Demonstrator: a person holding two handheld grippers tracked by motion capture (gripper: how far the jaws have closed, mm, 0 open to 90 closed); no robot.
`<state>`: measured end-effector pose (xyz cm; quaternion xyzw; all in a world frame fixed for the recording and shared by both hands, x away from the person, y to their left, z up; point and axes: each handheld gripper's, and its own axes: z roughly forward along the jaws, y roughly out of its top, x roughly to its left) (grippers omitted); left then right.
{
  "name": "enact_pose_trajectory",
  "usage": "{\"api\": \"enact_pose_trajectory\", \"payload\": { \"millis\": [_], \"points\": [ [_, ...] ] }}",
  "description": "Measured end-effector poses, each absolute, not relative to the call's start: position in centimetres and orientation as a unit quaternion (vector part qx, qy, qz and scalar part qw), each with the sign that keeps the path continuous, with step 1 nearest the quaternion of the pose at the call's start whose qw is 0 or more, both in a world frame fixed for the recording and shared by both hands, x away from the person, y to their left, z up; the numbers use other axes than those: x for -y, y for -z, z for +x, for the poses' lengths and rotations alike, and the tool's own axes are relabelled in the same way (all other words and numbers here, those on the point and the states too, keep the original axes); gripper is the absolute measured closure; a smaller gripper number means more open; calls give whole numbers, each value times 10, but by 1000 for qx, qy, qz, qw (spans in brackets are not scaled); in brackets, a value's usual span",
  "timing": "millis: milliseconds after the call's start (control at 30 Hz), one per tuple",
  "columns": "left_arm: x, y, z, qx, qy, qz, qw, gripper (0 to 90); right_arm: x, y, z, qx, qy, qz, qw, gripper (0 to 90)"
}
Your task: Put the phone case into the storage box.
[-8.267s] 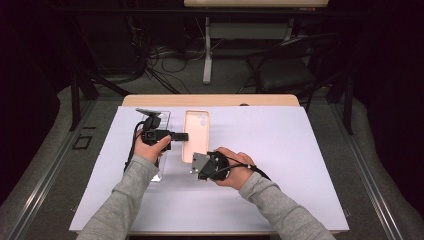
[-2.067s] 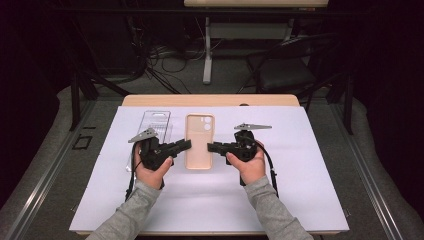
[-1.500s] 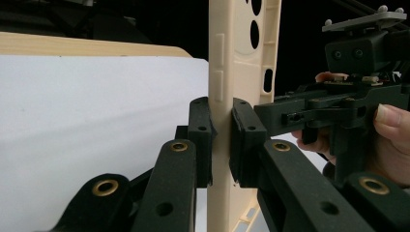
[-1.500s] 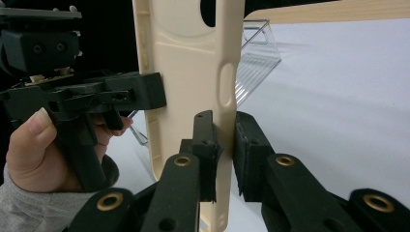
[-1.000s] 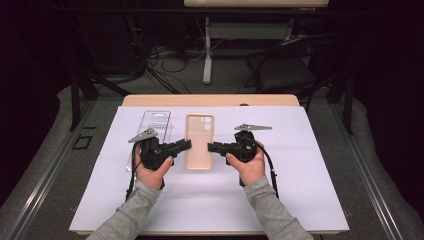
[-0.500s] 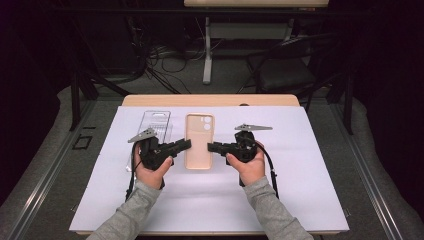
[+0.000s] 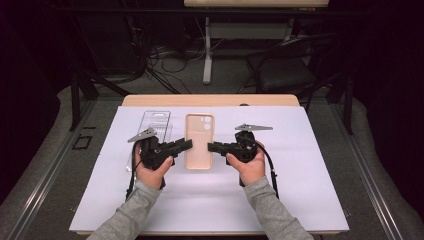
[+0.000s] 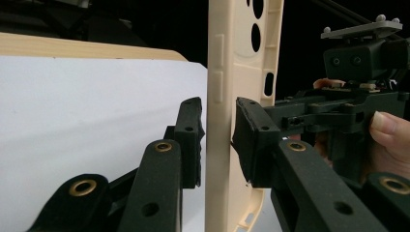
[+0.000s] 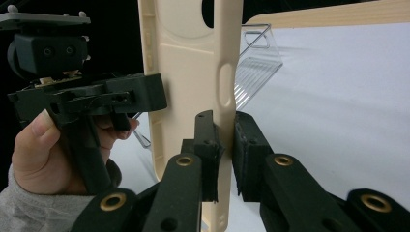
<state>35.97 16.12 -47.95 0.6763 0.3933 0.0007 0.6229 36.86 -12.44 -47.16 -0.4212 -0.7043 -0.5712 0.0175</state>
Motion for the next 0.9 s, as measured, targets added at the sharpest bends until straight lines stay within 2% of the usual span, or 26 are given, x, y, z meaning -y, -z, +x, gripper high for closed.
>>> {"api": "enact_pose_trajectory", "payload": {
  "millis": [200, 300, 467, 567, 667, 900],
  "points": [
    [-160, 481, 361, -399, 0, 672, 624, 667, 130, 471, 370, 702, 570, -427, 8, 821],
    [-157, 482, 363, -401, -11, 681, 612, 623, 134, 470, 372, 699, 570, -432, 2, 821],
    [-153, 482, 362, -395, -23, 686, 611, 603, 140, 469, 373, 696, 569, -437, -10, 821],
    [-151, 482, 361, -393, -37, 687, 610, 552, 143, 468, 374, 695, 568, -440, -14, 821],
    [-150, 481, 361, -394, -32, 690, 606, 552, 145, 468, 374, 694, 568, -441, -16, 820],
    [-153, 476, 361, -391, -61, 699, 595, 512, 147, 468, 374, 694, 567, -444, -22, 820]
  ]
}}
